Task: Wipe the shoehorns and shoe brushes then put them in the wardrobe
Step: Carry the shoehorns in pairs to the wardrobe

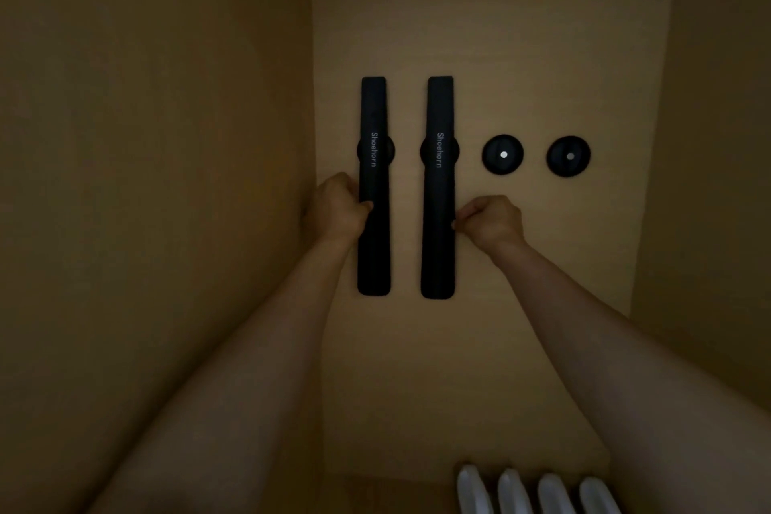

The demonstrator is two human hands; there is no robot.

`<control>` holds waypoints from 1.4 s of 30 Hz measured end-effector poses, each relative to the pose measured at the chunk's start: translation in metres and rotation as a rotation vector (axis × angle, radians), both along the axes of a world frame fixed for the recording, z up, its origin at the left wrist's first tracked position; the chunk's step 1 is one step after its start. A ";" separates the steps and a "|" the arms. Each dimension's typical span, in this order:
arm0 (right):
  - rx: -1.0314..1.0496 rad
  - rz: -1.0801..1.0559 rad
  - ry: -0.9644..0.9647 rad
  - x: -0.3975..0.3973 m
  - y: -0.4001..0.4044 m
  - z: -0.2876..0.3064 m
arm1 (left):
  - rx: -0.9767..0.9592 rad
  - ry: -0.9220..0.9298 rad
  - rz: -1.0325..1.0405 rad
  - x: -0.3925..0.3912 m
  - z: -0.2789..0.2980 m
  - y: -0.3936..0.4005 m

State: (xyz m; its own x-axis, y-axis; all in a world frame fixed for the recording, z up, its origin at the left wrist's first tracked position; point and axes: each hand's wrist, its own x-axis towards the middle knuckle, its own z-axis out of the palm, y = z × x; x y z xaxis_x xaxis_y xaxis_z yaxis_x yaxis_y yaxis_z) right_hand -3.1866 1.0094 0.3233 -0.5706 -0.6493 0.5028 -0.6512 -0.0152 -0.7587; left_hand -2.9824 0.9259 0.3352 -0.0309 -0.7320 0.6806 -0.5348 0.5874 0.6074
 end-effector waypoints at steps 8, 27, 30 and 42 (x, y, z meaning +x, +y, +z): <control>0.052 -0.113 0.045 0.007 0.049 -0.005 | -0.163 -0.129 0.048 -0.010 0.001 0.047; 0.423 -0.038 0.390 0.054 0.198 -0.067 | 0.077 -0.532 0.005 0.021 -0.071 0.185; 0.423 0.026 0.417 0.065 0.225 -0.075 | 0.127 -0.564 0.020 0.033 -0.083 0.220; 0.457 0.226 0.416 0.107 0.338 -0.122 | 0.277 -0.603 0.150 0.087 -0.127 0.377</control>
